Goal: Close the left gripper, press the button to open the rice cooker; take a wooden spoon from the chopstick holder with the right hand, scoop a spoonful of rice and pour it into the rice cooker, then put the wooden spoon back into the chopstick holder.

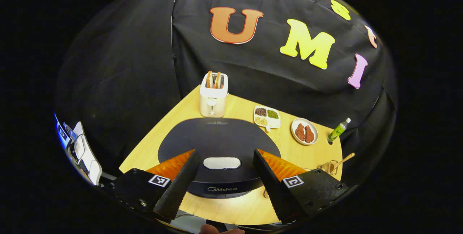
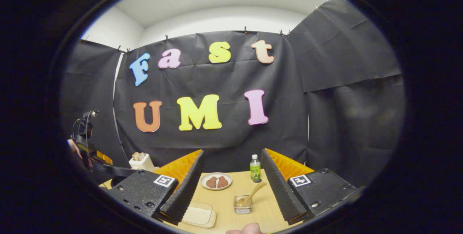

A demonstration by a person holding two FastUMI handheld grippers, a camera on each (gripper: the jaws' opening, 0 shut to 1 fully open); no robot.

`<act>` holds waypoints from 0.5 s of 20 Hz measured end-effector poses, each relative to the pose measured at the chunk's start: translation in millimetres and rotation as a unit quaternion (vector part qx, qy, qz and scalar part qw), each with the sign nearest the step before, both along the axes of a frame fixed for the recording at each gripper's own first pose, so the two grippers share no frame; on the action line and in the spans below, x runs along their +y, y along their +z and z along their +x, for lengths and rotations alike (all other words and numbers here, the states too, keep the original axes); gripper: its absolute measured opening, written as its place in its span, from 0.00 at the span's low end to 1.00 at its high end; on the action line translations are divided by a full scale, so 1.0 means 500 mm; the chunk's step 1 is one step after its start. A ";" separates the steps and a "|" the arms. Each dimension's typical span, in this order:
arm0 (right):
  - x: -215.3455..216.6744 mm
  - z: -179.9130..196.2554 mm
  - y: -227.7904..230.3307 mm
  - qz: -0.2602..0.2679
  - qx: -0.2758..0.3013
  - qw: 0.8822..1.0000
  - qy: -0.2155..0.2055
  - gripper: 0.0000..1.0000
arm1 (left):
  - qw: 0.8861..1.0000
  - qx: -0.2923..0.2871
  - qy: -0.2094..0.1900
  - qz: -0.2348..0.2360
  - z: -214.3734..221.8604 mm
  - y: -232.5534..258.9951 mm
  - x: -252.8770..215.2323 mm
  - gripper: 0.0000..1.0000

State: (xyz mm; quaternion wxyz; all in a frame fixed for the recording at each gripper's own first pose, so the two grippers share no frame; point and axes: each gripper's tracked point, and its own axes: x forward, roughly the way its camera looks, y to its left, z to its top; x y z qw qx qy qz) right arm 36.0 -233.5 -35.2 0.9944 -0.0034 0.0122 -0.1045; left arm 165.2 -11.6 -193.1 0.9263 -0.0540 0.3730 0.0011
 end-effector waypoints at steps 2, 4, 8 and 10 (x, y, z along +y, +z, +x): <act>0.017 0.016 -0.010 0.001 0.009 1.000 0.017 1.00 | 1.000 0.014 0.005 -0.005 -0.031 -0.033 -0.002 0.98; 0.034 0.025 -0.016 0.000 0.013 0.999 0.030 1.00 | 0.999 0.035 0.007 -0.008 -0.061 -0.078 -0.008 0.98; 0.051 0.049 -0.025 -0.003 0.022 0.998 0.051 1.00 | 0.996 0.080 0.022 -0.026 -0.104 -0.148 -0.010 0.98; 0.056 0.061 -0.028 -0.001 0.023 0.998 0.060 1.00 | 0.997 0.071 0.025 -0.023 -0.099 -0.150 -0.008 1.00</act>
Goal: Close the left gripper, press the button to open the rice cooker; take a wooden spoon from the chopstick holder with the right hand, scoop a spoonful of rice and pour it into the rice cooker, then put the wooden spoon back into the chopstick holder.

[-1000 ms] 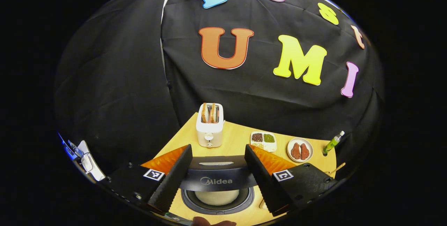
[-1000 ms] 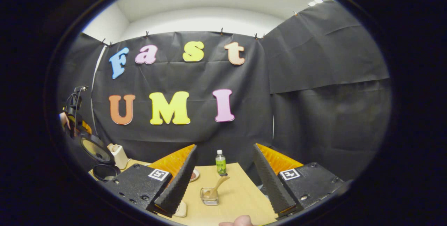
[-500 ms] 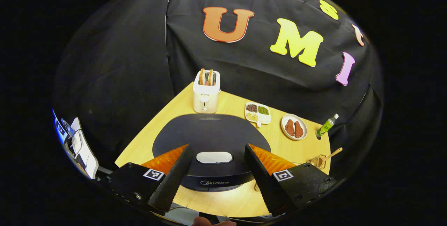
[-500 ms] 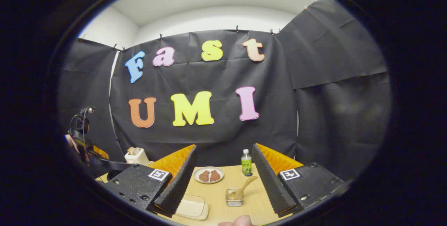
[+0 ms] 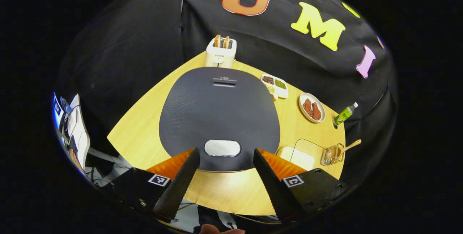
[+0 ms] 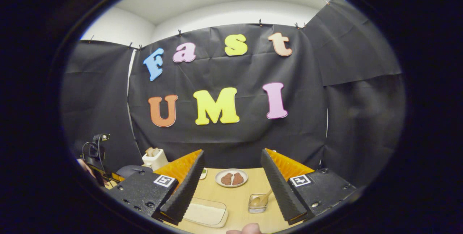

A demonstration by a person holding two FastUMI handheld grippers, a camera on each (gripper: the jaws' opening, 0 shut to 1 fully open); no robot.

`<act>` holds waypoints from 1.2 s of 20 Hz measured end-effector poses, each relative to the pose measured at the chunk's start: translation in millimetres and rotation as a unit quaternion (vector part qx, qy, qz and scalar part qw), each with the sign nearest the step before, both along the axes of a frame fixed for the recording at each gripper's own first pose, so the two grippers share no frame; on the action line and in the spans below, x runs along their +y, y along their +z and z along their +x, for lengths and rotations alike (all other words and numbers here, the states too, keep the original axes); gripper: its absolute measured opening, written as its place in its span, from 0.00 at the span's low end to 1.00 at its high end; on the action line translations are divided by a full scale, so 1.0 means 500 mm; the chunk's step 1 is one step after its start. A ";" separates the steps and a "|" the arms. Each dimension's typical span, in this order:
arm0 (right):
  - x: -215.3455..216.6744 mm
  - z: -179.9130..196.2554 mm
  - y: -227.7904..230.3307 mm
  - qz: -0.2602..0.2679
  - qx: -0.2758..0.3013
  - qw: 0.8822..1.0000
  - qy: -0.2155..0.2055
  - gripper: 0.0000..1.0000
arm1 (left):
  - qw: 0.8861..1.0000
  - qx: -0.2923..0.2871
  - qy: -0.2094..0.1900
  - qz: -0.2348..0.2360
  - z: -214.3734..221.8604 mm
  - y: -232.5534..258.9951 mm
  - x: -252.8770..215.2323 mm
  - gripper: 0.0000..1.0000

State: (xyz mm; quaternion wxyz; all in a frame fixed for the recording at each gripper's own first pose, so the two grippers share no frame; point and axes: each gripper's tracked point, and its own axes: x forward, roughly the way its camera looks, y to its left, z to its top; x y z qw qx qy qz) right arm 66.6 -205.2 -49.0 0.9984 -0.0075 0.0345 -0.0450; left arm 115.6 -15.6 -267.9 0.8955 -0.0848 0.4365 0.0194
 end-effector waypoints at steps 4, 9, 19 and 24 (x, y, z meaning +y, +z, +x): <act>0.027 0.037 -0.017 0.014 0.008 1.000 0.025 1.00 | 1.000 0.001 -0.003 0.019 -0.011 -0.006 0.002 0.96; 0.092 0.095 -0.067 0.031 0.028 0.996 0.084 1.00 | 0.997 -0.008 -0.013 0.072 -0.014 -0.034 0.003 0.97; 0.094 0.121 -0.037 0.037 0.017 0.993 0.107 1.00 | 0.995 -0.086 0.045 0.031 -0.008 -0.004 0.012 0.94; 0.063 0.000 -0.010 0.017 0.006 0.999 0.040 1.00 | 0.983 -0.182 0.004 -0.008 -0.057 0.132 -0.031 0.95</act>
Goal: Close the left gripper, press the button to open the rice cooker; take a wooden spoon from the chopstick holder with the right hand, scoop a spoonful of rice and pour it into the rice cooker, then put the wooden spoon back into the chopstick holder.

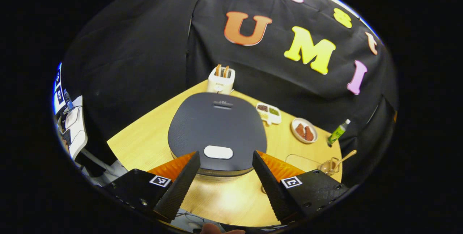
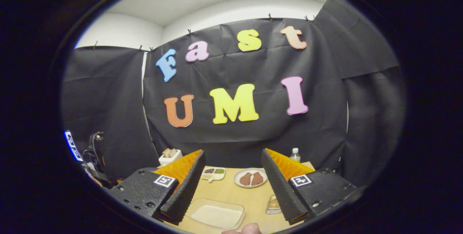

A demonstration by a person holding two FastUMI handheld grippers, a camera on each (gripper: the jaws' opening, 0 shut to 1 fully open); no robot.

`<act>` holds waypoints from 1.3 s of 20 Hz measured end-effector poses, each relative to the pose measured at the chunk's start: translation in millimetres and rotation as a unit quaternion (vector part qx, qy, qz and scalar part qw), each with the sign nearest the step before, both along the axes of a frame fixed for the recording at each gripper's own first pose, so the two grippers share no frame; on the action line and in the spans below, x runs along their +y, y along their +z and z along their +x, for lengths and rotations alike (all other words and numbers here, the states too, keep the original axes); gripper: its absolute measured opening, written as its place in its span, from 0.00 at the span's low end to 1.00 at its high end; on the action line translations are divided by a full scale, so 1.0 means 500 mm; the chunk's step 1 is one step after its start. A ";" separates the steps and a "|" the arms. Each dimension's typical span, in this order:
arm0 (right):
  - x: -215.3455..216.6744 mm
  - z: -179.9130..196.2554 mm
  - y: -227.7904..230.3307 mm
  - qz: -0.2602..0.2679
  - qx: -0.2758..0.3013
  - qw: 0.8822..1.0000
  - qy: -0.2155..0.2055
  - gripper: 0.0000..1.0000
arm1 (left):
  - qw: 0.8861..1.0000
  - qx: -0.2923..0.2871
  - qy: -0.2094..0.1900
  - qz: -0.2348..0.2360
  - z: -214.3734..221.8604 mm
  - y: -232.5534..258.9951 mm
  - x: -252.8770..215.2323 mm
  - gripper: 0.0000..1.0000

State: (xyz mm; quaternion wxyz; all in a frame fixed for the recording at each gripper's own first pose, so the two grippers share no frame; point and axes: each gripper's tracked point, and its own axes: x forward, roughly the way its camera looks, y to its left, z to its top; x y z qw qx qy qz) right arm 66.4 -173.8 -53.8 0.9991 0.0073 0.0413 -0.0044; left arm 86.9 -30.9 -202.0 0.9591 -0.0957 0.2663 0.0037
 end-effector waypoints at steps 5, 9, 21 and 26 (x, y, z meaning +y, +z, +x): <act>0.042 -0.155 0.045 -0.026 -0.025 0.998 -0.055 1.00 | 0.990 -0.121 -0.072 0.012 -0.125 0.194 -0.025 0.95; 0.091 -0.284 0.077 -0.030 -0.042 0.996 -0.077 0.98 | 0.971 -0.207 -0.120 0.028 -0.253 0.312 -0.050 0.95; 0.160 -0.488 0.137 -0.049 -0.069 0.989 -0.120 1.00 | 0.945 -0.271 -0.183 -0.017 -0.397 0.400 -0.118 0.95; 0.141 -0.489 0.136 -0.039 -0.061 0.989 -0.130 1.00 | 0.941 -0.280 -0.188 -0.007 -0.404 0.397 -0.129 0.94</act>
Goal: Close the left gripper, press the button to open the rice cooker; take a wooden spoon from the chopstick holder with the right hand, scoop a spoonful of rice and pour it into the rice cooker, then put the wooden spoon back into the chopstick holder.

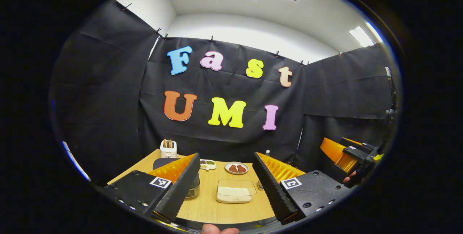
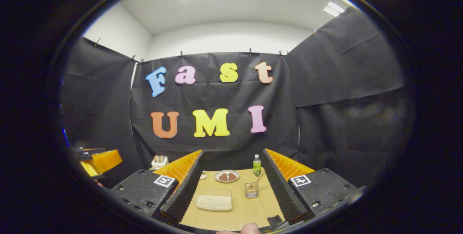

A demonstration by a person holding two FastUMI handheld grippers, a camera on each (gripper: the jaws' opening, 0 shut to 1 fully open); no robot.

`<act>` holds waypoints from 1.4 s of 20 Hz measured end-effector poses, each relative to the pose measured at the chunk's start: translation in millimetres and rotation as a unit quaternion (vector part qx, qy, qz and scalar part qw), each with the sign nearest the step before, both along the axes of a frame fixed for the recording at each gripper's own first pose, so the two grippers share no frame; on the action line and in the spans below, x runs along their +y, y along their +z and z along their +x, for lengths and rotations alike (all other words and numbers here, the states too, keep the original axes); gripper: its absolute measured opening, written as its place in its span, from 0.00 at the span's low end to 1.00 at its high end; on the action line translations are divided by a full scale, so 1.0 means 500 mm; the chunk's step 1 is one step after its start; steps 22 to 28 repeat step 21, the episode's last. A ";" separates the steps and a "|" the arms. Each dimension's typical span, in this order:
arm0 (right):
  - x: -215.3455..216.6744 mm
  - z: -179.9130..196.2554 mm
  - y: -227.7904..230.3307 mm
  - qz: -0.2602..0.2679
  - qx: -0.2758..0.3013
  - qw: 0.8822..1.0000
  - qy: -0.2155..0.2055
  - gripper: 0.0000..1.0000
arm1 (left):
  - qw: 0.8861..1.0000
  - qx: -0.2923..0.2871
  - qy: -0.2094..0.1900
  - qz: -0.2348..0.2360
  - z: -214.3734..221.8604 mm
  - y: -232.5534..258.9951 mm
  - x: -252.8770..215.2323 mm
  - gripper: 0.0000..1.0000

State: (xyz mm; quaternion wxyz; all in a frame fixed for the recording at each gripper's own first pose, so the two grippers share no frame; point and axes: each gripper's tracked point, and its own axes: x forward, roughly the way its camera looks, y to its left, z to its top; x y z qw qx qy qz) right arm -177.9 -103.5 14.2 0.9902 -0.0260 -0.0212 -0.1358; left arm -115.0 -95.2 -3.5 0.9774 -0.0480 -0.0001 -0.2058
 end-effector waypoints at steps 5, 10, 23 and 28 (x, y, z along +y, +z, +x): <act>-0.008 -0.003 -0.025 0.007 0.027 1.000 0.007 1.00 | 1.000 -0.012 0.017 0.010 -0.002 0.001 0.013 0.94; 0.002 -0.016 -0.025 0.006 0.022 1.000 0.016 1.00 | 0.999 -0.024 0.023 0.017 -0.016 0.008 0.013 0.94; 0.000 -0.034 -0.025 -0.006 0.006 1.000 0.029 0.99 | 0.998 -0.017 0.040 0.036 -0.025 -0.014 0.010 0.94; 0.000 -0.034 -0.025 -0.006 0.006 1.000 0.029 0.99 | 0.998 -0.017 0.040 0.036 -0.025 -0.014 0.010 0.94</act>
